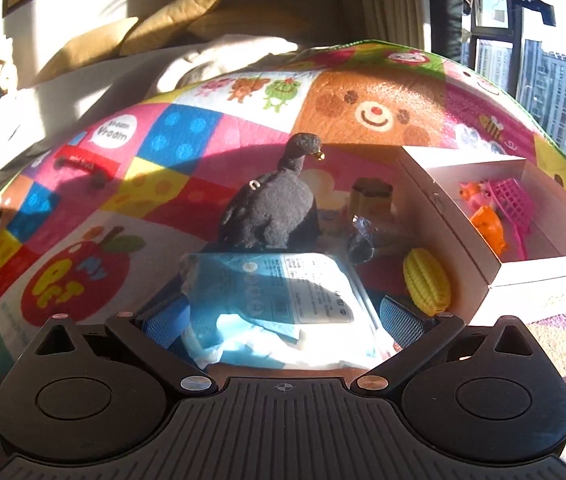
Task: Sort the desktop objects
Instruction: 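Hold the battery holder in the right gripper while the left gripper grasps the blue snack bag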
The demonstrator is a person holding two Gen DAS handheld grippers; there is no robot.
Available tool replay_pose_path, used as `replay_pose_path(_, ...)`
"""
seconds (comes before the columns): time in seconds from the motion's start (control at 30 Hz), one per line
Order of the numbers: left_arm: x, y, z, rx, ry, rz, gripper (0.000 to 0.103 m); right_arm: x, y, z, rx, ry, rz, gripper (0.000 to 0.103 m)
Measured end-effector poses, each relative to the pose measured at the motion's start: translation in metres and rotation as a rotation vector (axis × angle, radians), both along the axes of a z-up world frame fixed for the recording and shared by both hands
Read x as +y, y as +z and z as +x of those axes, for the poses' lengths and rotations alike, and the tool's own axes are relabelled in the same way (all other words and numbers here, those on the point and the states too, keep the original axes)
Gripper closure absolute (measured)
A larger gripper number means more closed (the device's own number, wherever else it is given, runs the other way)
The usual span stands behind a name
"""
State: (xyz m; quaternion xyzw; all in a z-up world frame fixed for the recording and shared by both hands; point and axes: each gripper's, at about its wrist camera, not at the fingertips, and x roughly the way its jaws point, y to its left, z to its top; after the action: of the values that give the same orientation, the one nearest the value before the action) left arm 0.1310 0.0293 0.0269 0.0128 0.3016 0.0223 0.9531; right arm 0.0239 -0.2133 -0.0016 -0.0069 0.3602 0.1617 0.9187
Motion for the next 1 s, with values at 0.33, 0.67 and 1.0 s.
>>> replay_pose_path(0.33,0.005,0.007,-0.016,0.093,-0.296,-0.227,0.0,0.003,-0.001,0.0,-0.005,-0.002,-0.022,0.0)
replay_pose_path(0.67,-0.006,0.004,-0.016,-0.083,-0.327,0.117,0.0,0.004,-0.002,0.0,-0.005,0.0,-0.038,0.0)
replay_pose_path(1.0,0.014,-0.013,0.03,0.046,-0.42,0.048,0.0,0.007,-0.002,0.001,-0.006,0.001,-0.056,0.0)
